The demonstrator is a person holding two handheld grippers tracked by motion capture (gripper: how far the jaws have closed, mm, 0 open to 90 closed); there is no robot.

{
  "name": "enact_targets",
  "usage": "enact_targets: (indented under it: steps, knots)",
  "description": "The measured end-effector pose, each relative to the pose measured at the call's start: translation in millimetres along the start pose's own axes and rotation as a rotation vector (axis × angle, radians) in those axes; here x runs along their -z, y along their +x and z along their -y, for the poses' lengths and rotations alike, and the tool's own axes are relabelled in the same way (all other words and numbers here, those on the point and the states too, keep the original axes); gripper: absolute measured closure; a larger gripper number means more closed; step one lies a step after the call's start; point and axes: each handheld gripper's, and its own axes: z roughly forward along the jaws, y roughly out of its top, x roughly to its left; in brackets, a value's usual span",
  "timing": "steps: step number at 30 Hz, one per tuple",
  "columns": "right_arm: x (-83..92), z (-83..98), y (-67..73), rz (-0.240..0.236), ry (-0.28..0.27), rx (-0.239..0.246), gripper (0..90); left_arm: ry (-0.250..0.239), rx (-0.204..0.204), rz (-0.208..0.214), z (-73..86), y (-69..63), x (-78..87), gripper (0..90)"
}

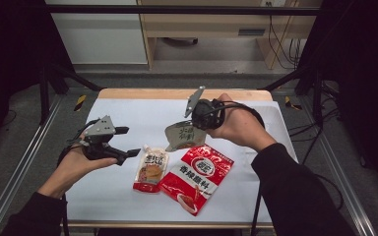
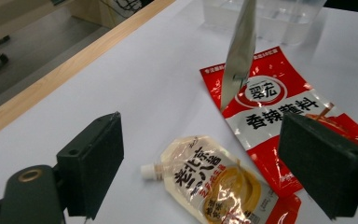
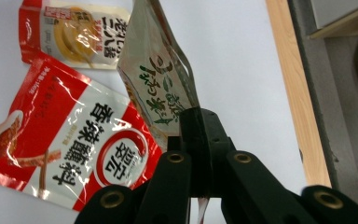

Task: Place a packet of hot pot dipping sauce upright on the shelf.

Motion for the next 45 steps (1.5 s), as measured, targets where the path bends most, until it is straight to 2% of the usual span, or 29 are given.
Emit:
enact_targets:
  steps: [1, 4, 5, 6, 7, 8, 10, 12, 14, 15, 16, 17, 20, 21, 22, 24, 25, 28, 31, 34, 35, 40, 45]
  knots:
    - [5.8, 6.6, -2.9, 0.011, 0.000, -0.005, 90.0, -0.004, 0.024, -0.007, 8.4, 2.4, 1.4, 13.7]
    - [11.7, 12.7, -4.7, 0.023, 0.001, -0.018, 90.0, 0.007, 0.030, -0.008, 17.6, 4.4, 2.1, 12.0]
    - [17.8, 19.0, -6.8, 0.032, -0.003, -0.027, 90.0, 0.020, 0.041, -0.011, 27.9, 6.4, 2.0, 10.9]
    - [17.8, 19.0, -6.8, 0.032, -0.003, -0.027, 90.0, 0.020, 0.041, -0.011, 27.9, 6.4, 2.0, 10.0]
    - [24.2, 25.6, -8.6, 0.040, -0.002, -0.034, 90.0, 0.022, 0.053, -0.032, 38.8, 7.8, 1.7, 9.4]
    - [24.2, 25.6, -8.6, 0.040, -0.002, -0.034, 90.0, 0.022, 0.053, -0.032, 38.8, 7.8, 1.7, 9.2]
    - [31.3, 32.5, -10.5, 0.047, 0.001, -0.041, 90.0, 0.010, 0.079, -0.044, 50.6, 8.5, 1.0, 8.7]
    - [43.0, 44.8, -13.7, 0.068, -0.004, -0.071, 90.0, 0.005, 0.090, -0.062, 59.9, 7.5, -0.8, 7.5]
    - [45.7, 47.8, -14.5, 0.075, -0.006, -0.076, 90.0, 0.000, 0.098, -0.068, 67.6, 6.2, -2.5, 7.3]
    - [53.3, 55.5, -15.7, 0.089, -0.011, -0.093, 90.0, -0.007, 0.106, -0.081, 75.7, 4.7, -4.5, 6.8]
    - [53.3, 55.5, -15.7, 0.089, -0.011, -0.093, 90.0, -0.007, 0.106, -0.081, 75.7, 4.7, -4.5, 6.8]
    - [61.5, 64.7, -16.9, 0.102, -0.018, -0.107, 90.0, -0.003, 0.104, -0.104, 82.2, 4.1, -6.3, 6.7]
    - [67.0, 72.1, -17.4, 0.112, -0.020, -0.122, 90.0, 0.014, 0.089, -0.124, 86.9, 4.5, -6.8, 6.6]
    - [73.0, 80.5, -17.6, 0.121, -0.020, -0.138, 90.0, 0.027, 0.077, -0.155, 91.6, 5.1, -5.3, 6.5]
    - [75.9, 84.4, -17.3, 0.126, -0.019, -0.144, 90.0, 0.020, 0.072, -0.181, 95.4, 5.3, -4.1, 6.5]
    - [78.6, 88.0, -16.8, 0.134, -0.018, -0.152, 90.0, 0.020, 0.082, -0.195, 99.6, 5.9, -3.1, 6.5]
    - [85.1, 95.2, -15.4, 0.144, -0.014, -0.160, 90.0, 0.010, 0.101, -0.226, 107.1, 6.0, -0.8, 6.5]
    - [91.9, 103.9, -14.3, 0.157, -0.014, -0.173, 90.0, 0.015, 0.111, -0.233, 111.2, 6.8, 1.3, 6.5]
    - [101.6, 123.4, -11.7, 0.174, -0.014, -0.215, 90.0, 0.007, 0.135, -0.263, 114.9, 10.1, 4.7, 6.5]
    - [105.2, 132.6, -11.5, 0.177, -0.010, -0.224, 90.0, 0.007, 0.139, -0.276, 115.4, 10.5, 5.5, 6.5]
    - [108.1, 141.9, -12.0, 0.182, -0.004, -0.239, 90.0, 0.009, 0.136, -0.280, 115.9, 10.9, 6.1, 6.5]
    - [112.4, 154.9, -12.4, 0.192, -0.002, -0.269, 90.0, 0.034, 0.113, -0.308, 117.6, 11.6, 6.1, 6.5]
    - [117.9, 167.6, -9.0, 0.203, 0.016, -0.294, 90.0, 0.012, 0.082, -0.340, 116.6, 11.7, 8.1, 6.5]
